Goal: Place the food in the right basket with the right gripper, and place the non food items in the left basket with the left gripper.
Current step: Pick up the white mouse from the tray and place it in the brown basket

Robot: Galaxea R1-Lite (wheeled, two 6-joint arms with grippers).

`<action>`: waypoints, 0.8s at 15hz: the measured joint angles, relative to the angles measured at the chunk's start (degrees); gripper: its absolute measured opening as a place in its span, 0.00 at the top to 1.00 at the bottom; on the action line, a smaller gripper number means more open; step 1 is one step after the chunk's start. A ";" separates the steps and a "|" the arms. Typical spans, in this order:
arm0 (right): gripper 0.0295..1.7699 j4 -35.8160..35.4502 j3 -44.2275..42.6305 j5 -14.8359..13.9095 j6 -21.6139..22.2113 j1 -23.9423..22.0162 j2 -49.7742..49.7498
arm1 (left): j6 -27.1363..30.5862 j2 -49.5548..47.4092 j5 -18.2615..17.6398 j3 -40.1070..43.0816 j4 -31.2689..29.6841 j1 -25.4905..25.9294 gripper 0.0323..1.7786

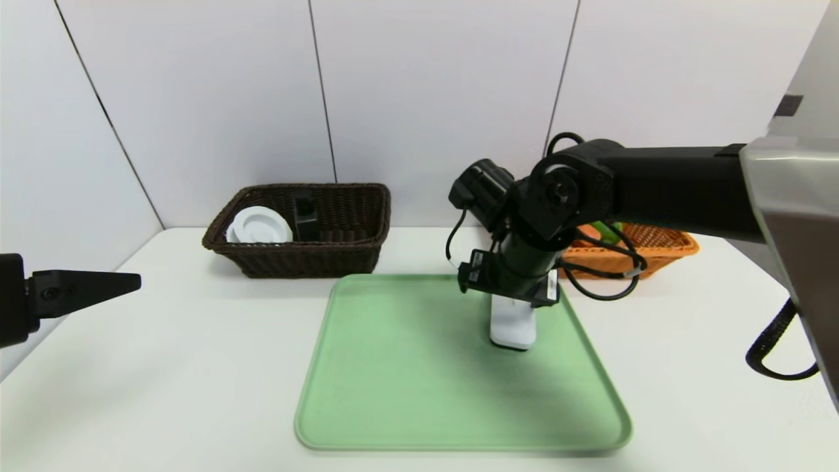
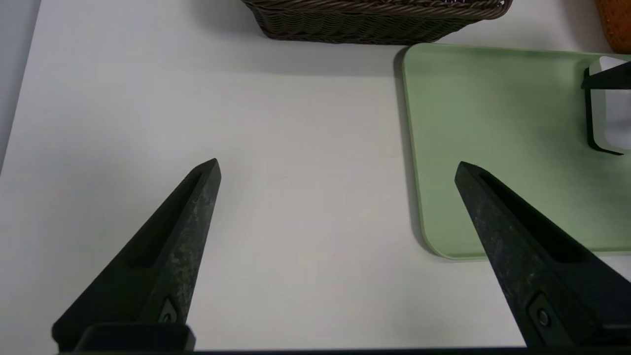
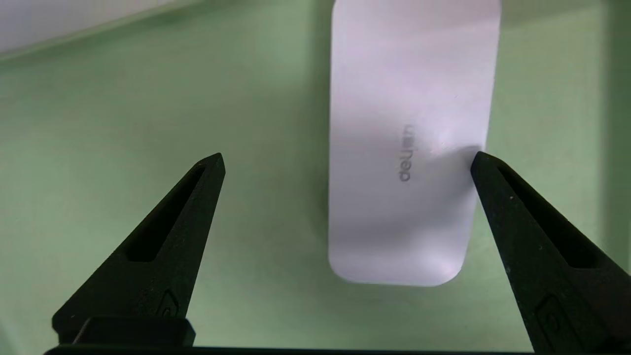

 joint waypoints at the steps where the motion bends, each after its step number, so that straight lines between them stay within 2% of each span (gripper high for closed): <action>1: 0.03 0.02 0.00 -0.20 -0.02 0.00 0.28 | 0.00 0.00 -0.20 0.07 0.00 0.00 0.05; 6: 0.03 0.18 -0.01 -0.50 -0.22 0.30 0.50 | -0.33 0.43 -0.52 0.83 -0.06 0.00 0.05; 12: 0.03 1.26 0.02 -1.49 -0.46 0.35 -0.24 | -0.38 1.93 -0.77 1.18 -2.89 0.00 0.05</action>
